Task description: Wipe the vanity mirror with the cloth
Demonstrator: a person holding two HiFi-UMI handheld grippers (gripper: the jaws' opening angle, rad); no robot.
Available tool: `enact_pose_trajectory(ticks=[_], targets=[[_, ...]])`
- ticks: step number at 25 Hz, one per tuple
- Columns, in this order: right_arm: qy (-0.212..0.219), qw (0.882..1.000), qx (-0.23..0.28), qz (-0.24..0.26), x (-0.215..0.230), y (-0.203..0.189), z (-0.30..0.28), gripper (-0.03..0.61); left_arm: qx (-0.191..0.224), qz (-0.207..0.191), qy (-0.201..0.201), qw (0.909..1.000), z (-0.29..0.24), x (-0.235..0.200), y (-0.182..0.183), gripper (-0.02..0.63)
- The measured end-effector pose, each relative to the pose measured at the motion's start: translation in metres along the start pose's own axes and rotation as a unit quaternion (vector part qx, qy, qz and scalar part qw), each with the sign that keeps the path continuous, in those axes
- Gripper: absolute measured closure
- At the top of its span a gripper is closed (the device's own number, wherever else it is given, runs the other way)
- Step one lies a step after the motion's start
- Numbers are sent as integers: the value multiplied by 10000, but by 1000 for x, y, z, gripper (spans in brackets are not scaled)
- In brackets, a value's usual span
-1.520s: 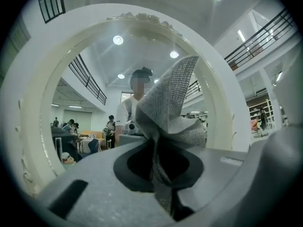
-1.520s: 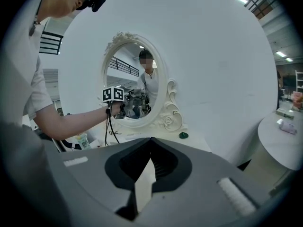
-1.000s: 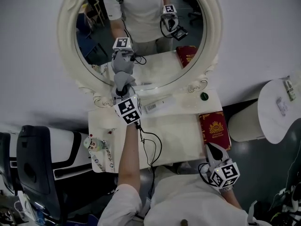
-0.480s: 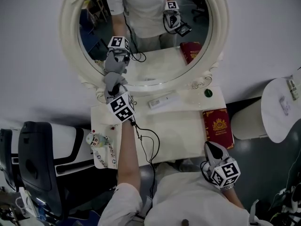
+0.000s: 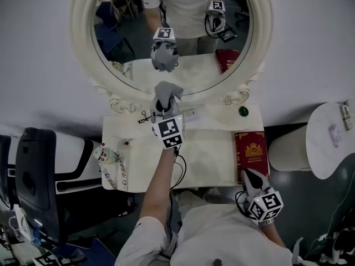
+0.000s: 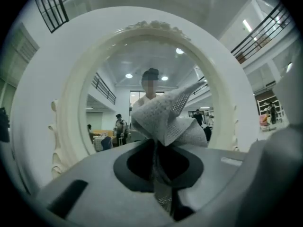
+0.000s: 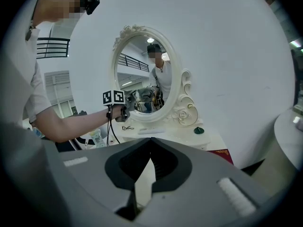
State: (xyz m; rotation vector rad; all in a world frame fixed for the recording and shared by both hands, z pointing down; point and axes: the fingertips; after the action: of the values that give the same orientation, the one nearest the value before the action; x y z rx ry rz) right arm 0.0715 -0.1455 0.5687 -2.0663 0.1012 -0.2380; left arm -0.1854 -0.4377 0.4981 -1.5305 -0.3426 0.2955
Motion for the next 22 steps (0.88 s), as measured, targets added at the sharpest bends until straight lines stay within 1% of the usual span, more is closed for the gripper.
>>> enact_pose_trajectory(ticks=[2, 5, 8, 10, 13, 16, 19, 22], targets=[[56, 10000, 37, 42, 4, 3, 0, 571, 3, 41, -353, 9994, -14, 39, 1, 588], [38, 9999, 79, 103, 14, 5, 6, 571, 40, 168, -709, 9973, -32, 82, 1, 588], [-127, 9999, 101, 33, 33, 4, 12, 571, 51, 29, -1050, 9945, -53, 120, 4, 588], [-259, 9996, 129, -23, 46, 4, 15, 571, 16, -92, -1220, 9925, -69, 137, 1, 587], [-469, 9987, 161, -101, 60, 3, 23, 571, -50, -132, -1350, 9907, -84, 151, -6, 587], [-658, 9976, 170, -155, 71, 1, 29, 571, -144, -96, -1380, 9903, -96, 156, -17, 587], [-805, 9964, 139, -214, 79, -3, 32, 571, -297, -18, -1334, 9906, -103, 153, -32, 587], [-849, 9959, 140, -271, 76, -3, 31, 571, -478, 45, -1231, 9912, -104, 140, -49, 587]])
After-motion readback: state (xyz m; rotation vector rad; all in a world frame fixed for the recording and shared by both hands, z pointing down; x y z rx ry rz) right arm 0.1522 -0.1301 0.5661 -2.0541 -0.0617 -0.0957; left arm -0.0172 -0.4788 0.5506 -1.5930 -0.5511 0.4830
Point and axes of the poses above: the fingertips, and each gripper's own axes: z backward along the fingers, x to its right, y out of its top, and after that the axes turned 15 degrees about -y, right-handed
